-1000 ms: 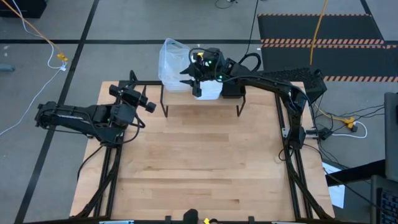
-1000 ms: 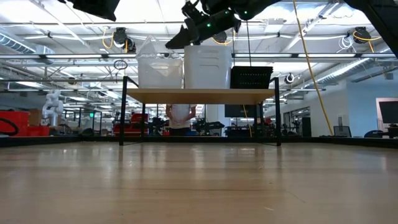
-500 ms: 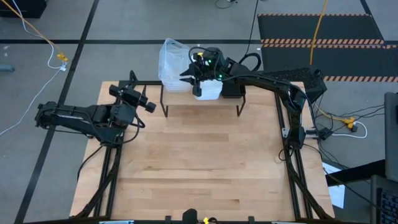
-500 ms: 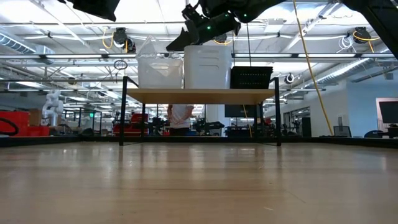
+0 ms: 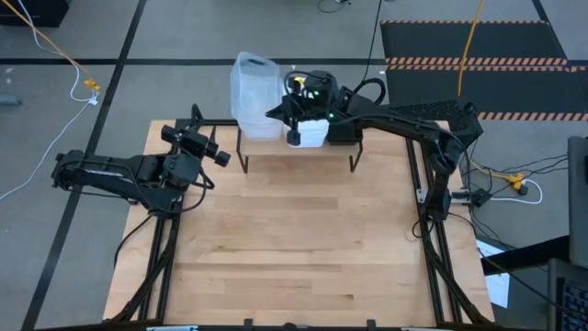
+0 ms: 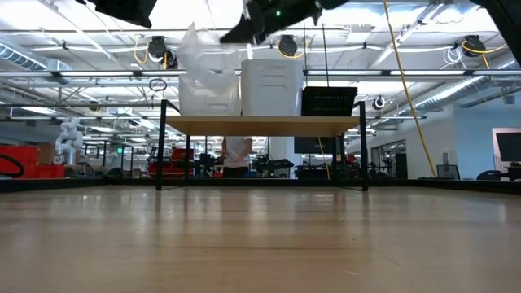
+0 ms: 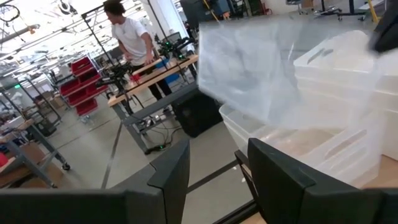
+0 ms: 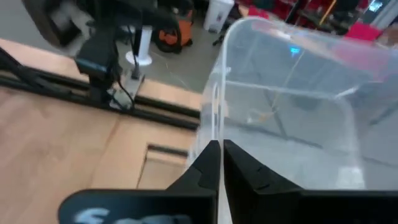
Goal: Stack baskets on shelf by color
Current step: Stack the transparent bin on the transparent bin on the shelf
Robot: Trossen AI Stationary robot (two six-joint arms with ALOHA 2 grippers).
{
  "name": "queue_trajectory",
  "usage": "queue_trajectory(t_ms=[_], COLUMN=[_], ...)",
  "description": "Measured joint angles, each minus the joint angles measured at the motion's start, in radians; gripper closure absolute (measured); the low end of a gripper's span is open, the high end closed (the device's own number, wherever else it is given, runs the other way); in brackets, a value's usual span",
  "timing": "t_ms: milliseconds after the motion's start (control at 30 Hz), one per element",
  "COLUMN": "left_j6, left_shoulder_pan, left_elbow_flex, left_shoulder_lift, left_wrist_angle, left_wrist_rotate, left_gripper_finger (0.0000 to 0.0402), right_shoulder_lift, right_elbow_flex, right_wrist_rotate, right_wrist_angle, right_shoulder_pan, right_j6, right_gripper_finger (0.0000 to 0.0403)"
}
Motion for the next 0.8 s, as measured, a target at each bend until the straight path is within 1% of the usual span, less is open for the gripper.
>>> queue_trajectory(t_ms=[100, 333, 533, 800], left_j6=[0.0, -0.01, -0.013, -0.013], left_shoulder_pan=[0.0, 0.0, 0.0, 0.0], left_elbow_flex=[0.0, 0.0, 0.0, 0.0], left_shoulder_lift=[0.0, 0.0, 0.0, 0.0], left_wrist_angle=[0.0, 0.002, 0.004, 0.003], left_wrist_rotate=[0.0, 0.0, 0.0, 0.0], left_gripper_finger=[0.0236, 0.0236, 0.0236, 0.0236], right_shoulder_lift=[-0.016, -0.013, -0.013, -0.013], right_elbow_flex=[0.002, 0.001, 0.001, 0.001], right_wrist_rotate=[0.033, 0.116, 0.138, 0.244], right_wrist_angle=[-0.015, -0.135, -0.147, -0.137], right_shoulder_pan=[0.009, 0.017, 0.046, 0.087], right_j6=[-0.003, -0.025, -0.024, -0.051], right_gripper_finger=[0.04, 0.04, 0.0401, 0.0401])
